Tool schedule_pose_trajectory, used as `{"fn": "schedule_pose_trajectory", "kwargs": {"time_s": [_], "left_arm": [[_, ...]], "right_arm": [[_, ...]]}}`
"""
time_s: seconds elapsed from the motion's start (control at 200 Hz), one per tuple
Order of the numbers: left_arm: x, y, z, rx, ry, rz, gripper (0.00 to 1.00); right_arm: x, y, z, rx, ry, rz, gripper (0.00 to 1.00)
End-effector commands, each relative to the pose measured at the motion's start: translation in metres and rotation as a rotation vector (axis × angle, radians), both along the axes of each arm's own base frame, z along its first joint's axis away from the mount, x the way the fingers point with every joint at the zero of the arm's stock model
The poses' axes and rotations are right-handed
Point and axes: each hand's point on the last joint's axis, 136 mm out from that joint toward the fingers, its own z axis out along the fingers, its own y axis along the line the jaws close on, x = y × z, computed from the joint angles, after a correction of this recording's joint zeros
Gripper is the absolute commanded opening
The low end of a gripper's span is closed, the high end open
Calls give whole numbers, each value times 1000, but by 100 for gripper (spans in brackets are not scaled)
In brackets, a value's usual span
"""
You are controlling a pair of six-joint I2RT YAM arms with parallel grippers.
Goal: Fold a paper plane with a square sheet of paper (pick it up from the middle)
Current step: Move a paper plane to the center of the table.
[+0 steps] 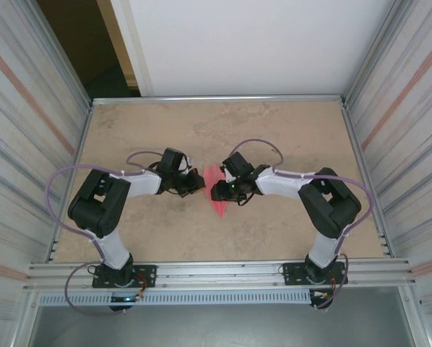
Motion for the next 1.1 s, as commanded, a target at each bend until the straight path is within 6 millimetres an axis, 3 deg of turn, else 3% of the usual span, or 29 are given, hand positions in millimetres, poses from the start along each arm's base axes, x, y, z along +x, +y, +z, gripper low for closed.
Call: {"fn": "schedule_pose_trajectory", "kwargs": {"time_s": [0.0, 0.256, 0.536, 0.832, 1.097], "left_arm": [[0, -6, 7, -13, -13, -30, 2], [-1, -5, 6, -11, -11, -29, 2], [-1, -5, 5, -9, -8, -31, 2], [-2, -4, 6, -6, -11, -30, 2], [-2, -2, 8, 5, -18, -28, 11]], "right_arm": [[3, -4, -6, -86, -19, -15, 50], [0, 4, -2, -94, -53, 29, 62], [-1, 8, -1, -96, -65, 45, 66], [3, -1, -7, -159, -66, 10, 48], [5, -5, -13, -195, -60, -4, 36]]}}
